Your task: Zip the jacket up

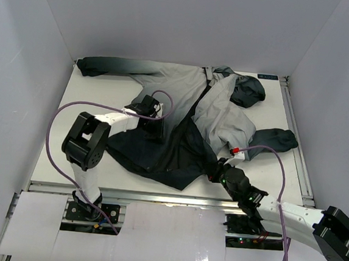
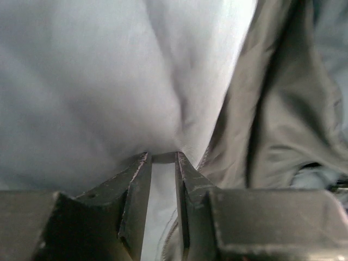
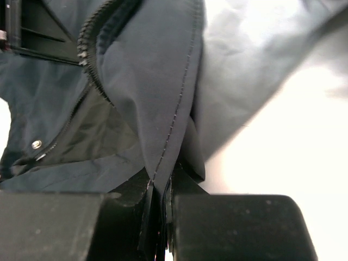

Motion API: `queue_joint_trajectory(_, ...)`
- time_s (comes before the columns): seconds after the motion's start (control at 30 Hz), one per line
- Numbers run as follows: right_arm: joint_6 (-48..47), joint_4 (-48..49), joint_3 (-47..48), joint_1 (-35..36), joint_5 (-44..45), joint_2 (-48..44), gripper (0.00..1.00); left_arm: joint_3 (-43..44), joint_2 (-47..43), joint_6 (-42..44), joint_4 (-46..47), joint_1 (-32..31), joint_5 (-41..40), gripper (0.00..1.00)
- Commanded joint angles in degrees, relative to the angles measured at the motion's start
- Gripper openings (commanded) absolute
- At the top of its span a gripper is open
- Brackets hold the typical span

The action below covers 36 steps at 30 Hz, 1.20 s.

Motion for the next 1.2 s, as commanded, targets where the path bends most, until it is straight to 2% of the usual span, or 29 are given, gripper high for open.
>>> queue_joint_trajectory(0.0,0.6,5.2,-7.0,0.0,6.7,4.0,0.08,3.2,7.8,-2.4,7.1,-0.1,2.9,0.36)
queue_joint_trajectory(0.07,-2.8,8.2,-6.7,-0.2,7.6,5.4,0.08,5.9,11.3,-2.6,8.7,0.5,4.7,0.36)
queue_joint_trajectory(0.23,-11.6,10.5,-3.7,-0.8,7.0,8.5,0.08,19.4,19.7,-2.8,8.8,3.2,8.6,0.36)
queue_joint_trajectory(0.33,-14.8,10.2,0.1,-1.1,5.6,10.2,0.08,26.2,21.1,-2.9,8.4,5.5,9.5,0.37)
queue_joint_trajectory(0.43,-15.1,9.2,0.7,-1.1,4.5,12.5,0.08,28.2,18.8,-2.2,6.6,6.7,10.4,0.42)
queue_joint_trajectory(0.57,-15.3,13.1,0.2,-1.1,2.1,17.5,0.08,20.4,8.9,-0.2,7.0,5.2,6.5,0.47)
queue_joint_trajectory(0.67,-16.2,14.0,1.5,-1.1,1.6,21.4,0.08,7.8,0.4,1.1,11.4,2.9,4.4,0.47)
queue_joint_trajectory(0.77,-16.9,13.9,2.8,-1.1,0.9,23.4,0.08,-1.7,-7.2,2.5,17.4,-0.9,6.9,0.47)
queue_joint_trajectory(0.93,-17.7,13.3,3.2,-1.1,-0.5,21.3,0.08,-14.4,-15.8,-0.5,26.6,-8.7,12.5,0.47)
queue_joint_trajectory(1.17,-18.1,10.5,3.8,-1.1,-0.8,17.4,0.08,-26.6,-23.5,-4.2,29.0,-15.5,5.9,0.44)
